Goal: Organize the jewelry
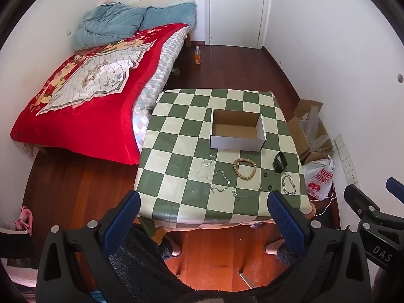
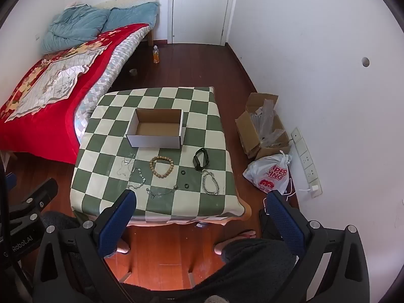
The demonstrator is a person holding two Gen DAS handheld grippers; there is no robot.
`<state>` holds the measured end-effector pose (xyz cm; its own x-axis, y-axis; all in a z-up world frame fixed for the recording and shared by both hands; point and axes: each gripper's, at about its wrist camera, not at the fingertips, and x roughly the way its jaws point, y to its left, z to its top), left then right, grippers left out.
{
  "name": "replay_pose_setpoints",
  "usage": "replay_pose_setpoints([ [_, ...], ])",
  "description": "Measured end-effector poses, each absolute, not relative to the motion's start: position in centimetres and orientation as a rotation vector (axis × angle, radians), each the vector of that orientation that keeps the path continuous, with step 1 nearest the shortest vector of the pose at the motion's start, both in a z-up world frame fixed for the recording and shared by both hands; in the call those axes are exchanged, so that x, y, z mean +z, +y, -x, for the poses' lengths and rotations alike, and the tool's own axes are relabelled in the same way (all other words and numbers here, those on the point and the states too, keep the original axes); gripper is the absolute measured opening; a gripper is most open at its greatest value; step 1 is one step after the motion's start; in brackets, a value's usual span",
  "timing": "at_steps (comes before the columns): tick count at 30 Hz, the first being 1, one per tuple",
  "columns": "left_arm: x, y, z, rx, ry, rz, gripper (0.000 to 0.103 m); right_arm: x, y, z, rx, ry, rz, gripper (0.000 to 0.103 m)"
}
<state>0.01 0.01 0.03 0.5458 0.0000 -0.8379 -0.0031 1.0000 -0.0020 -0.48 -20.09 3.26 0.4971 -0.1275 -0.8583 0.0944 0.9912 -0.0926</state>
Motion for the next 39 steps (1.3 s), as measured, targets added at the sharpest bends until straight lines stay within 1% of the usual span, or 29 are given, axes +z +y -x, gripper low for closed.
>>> replay_pose_setpoints([
  [26,1.4,-0.8,-0.2,-0.002,0.956,0.001,0.102,3.8,-20.4,0.8,-0.142,1.020,0.039,0.103],
  [31,1.2,-0.6,-0.1,-0.006,1.001,0.004,0.102,3.8,-20.3,0.8,-0.143,1.020,0.041,0.103],
  [34,1.3,-0.7,-0.2,-0.006,0.994,0.005,0.102,3.8,-20.2,0.9,-0.140,1.021,0.039,0.103],
  [39,1.1,-0.8,-0.7,-0.005,1.062,0.013,0.102,3.7,-20.0,0.9,-0.138,1.021,0.038,0.103],
])
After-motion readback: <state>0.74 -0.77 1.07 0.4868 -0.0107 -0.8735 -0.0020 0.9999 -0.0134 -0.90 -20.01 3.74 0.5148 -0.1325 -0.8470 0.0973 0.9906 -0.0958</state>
